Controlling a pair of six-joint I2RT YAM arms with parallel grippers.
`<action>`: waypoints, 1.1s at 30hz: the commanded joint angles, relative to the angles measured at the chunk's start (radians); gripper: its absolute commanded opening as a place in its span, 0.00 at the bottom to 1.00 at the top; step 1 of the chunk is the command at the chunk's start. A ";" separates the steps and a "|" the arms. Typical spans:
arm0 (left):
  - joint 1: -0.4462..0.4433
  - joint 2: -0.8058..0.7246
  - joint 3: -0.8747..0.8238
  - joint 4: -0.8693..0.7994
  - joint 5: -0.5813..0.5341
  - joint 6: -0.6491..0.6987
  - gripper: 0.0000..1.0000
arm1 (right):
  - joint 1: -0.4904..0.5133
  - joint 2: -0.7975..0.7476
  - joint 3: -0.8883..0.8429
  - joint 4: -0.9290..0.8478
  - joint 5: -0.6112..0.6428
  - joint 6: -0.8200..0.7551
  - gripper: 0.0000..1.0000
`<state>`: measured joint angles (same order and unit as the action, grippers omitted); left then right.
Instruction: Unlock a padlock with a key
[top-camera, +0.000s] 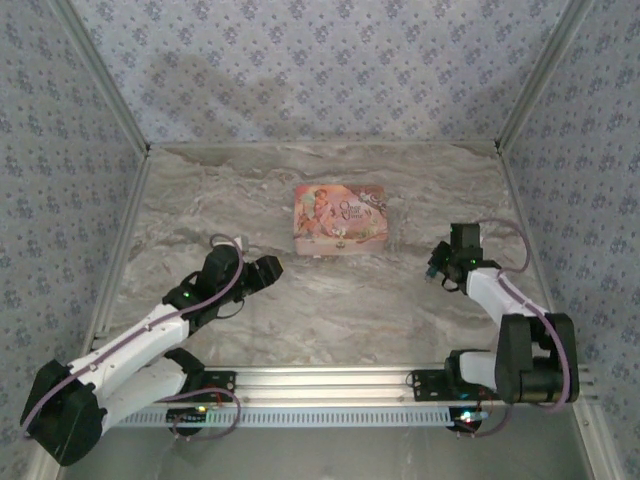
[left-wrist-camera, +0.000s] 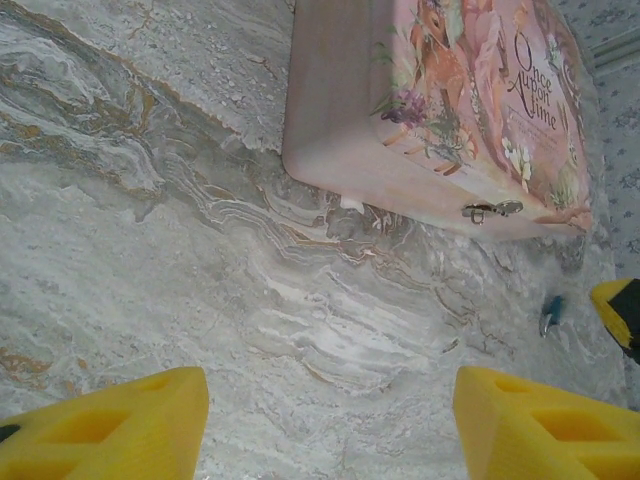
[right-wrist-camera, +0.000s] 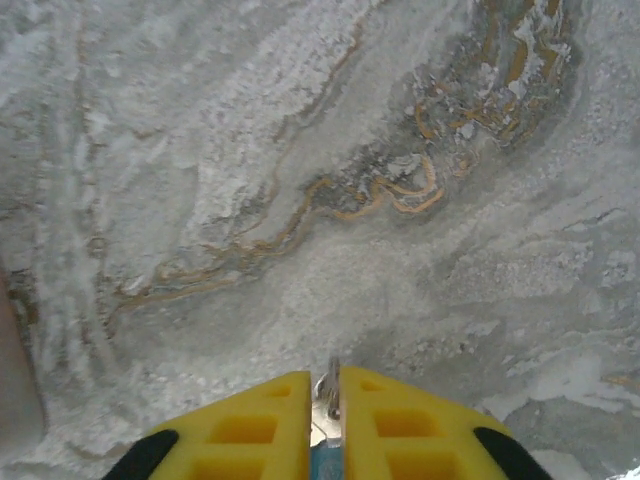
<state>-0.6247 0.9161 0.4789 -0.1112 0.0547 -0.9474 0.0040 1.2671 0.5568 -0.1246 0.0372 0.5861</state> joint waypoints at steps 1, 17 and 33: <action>-0.009 -0.024 -0.006 0.021 -0.020 -0.019 0.66 | -0.021 0.059 0.064 0.021 0.012 0.015 0.24; 0.047 0.020 0.141 -0.155 -0.155 0.132 0.98 | -0.015 -0.077 0.175 -0.169 0.106 -0.072 1.00; 0.467 0.183 0.208 0.103 -0.361 0.725 0.98 | 0.173 -0.030 0.087 0.262 0.567 -0.465 1.00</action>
<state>-0.2302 1.1240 0.7643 -0.1799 -0.3038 -0.3607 0.1600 1.2179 0.7071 -0.0731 0.4606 0.2825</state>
